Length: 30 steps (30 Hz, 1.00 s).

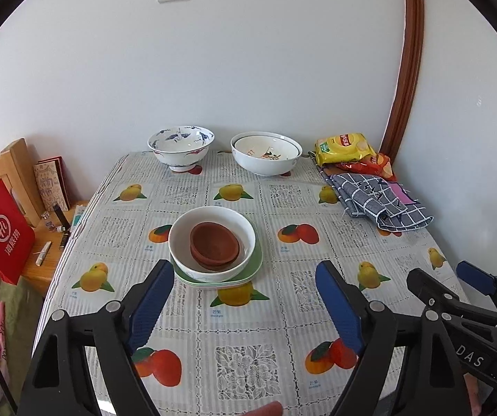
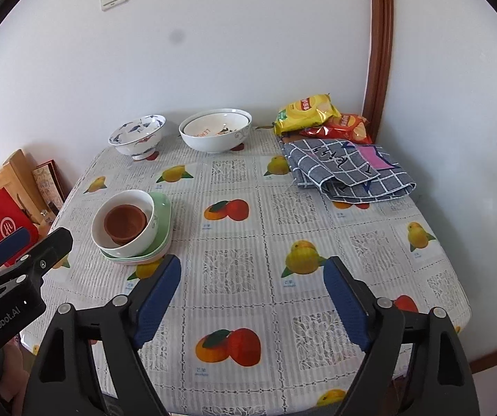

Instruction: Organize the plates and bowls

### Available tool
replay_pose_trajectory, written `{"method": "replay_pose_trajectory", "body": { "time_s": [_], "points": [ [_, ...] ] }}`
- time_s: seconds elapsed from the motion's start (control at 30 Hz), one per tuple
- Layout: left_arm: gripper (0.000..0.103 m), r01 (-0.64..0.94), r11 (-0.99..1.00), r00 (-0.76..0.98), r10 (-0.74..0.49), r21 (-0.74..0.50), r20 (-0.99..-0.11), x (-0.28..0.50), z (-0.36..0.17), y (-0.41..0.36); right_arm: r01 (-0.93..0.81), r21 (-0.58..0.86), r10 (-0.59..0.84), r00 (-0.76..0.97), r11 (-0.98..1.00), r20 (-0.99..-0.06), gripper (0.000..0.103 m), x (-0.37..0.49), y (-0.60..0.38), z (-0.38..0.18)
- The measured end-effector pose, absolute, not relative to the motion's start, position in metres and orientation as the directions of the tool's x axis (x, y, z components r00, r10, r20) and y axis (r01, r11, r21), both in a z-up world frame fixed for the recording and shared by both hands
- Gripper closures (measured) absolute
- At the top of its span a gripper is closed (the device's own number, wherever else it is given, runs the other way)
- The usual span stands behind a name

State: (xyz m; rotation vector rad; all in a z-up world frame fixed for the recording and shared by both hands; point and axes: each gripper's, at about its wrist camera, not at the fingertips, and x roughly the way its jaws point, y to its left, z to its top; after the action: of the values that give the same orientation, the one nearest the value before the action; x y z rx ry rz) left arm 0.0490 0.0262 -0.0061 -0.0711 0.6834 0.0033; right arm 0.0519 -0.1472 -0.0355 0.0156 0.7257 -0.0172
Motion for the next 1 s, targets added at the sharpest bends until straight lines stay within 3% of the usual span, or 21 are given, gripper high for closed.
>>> {"method": "replay_pose_trajectory", "body": {
  "time_s": [0.17, 1.0],
  "points": [
    [0.018, -0.037, 0.998, 0.785, 0.002, -0.043, -0.620, 0.034, -0.007, 0.016, 0.041, -0.054, -0.065, 0.791, 0.998, -0.608, 0.004, 0.024, -0.156, -0.027],
    [0.018, -0.008, 0.999, 0.779, -0.018, -0.039, -0.626, 0.005, -0.012, -0.003, 0.088, 0.005, -0.067, 0.798, 0.996, -0.599, 0.003, -0.016, -0.184, -0.027]
  ]
}}
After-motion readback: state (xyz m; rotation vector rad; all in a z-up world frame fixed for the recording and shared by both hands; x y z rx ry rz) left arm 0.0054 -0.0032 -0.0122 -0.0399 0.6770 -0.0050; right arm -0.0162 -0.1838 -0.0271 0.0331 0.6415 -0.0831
